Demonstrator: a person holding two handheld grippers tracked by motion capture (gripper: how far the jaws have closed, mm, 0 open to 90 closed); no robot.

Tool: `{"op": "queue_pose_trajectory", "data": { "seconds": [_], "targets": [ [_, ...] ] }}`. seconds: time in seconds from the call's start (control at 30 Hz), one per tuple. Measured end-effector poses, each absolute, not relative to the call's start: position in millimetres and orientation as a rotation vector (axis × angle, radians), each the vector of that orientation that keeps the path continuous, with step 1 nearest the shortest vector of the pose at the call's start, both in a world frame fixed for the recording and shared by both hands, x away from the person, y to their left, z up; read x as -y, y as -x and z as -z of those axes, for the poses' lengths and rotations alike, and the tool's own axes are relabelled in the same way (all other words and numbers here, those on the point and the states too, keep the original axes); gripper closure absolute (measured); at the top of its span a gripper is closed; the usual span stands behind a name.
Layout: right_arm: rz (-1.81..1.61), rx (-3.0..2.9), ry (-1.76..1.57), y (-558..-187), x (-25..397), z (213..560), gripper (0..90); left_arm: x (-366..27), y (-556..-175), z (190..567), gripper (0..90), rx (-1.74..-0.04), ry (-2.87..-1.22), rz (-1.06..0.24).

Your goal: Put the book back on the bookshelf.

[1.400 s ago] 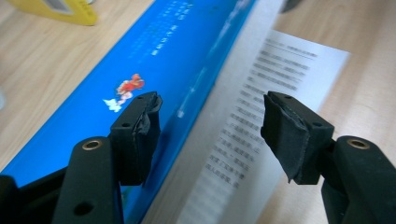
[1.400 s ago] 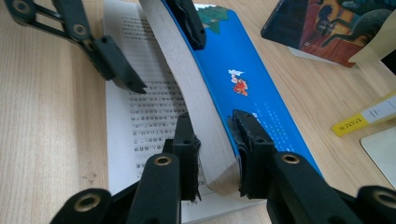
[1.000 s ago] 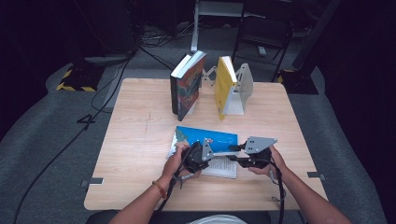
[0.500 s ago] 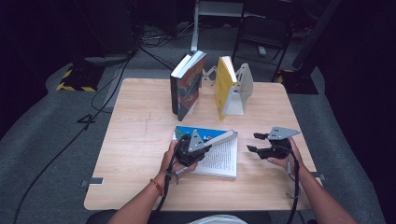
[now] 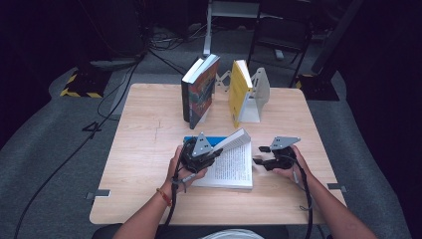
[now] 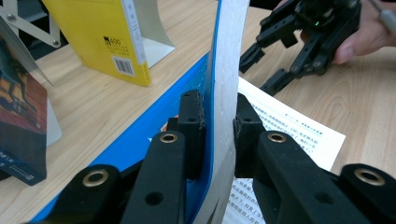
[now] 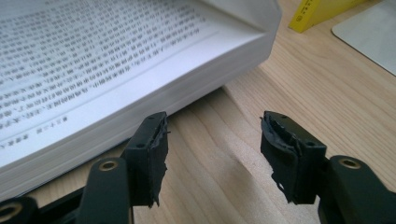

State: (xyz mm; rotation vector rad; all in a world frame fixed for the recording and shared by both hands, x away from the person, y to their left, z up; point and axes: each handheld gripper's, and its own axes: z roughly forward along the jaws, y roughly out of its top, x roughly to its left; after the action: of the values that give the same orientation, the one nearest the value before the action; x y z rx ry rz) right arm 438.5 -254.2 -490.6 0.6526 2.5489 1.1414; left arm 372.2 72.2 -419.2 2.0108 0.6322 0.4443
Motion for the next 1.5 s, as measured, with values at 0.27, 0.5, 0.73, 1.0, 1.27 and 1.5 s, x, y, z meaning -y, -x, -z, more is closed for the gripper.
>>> {"op": "queue_pose_trajectory", "data": {
  "seconds": [0.27,0.5,0.73,1.0,1.27,1.5],
  "targets": [
    [-1.133,-2.596,-0.66,-444.6,247.2,498.9,42.2,-78.8,-372.2,412.7,78.2,-0.647,-1.967,-0.433],
    [-1.172,-2.611,-0.63,-444.8,241.6,500.1,41.9,-81.3,-371.3,410.2,78.0,-0.642,-1.964,-0.413],
    [-1.373,-2.543,-0.645,-437.6,246.4,488.1,48.6,-83.5,-371.0,408.5,77.4,-0.641,-1.953,-0.373],
    [-1.472,-2.432,-0.644,-428.4,251.8,462.1,53.2,-81.0,-366.7,403.1,75.6,-0.612,-1.961,-0.301],
    [-1.55,-2.331,-0.596,-422.2,256.6,432.9,56.0,-69.9,-361.0,399.4,74.1,-0.563,-1.996,-0.271],
    [-1.532,-2.278,-0.533,-410.0,253.5,411.7,59.0,-74.7,-360.2,393.6,73.9,-0.514,-2.018,-0.24]
  ]
}}
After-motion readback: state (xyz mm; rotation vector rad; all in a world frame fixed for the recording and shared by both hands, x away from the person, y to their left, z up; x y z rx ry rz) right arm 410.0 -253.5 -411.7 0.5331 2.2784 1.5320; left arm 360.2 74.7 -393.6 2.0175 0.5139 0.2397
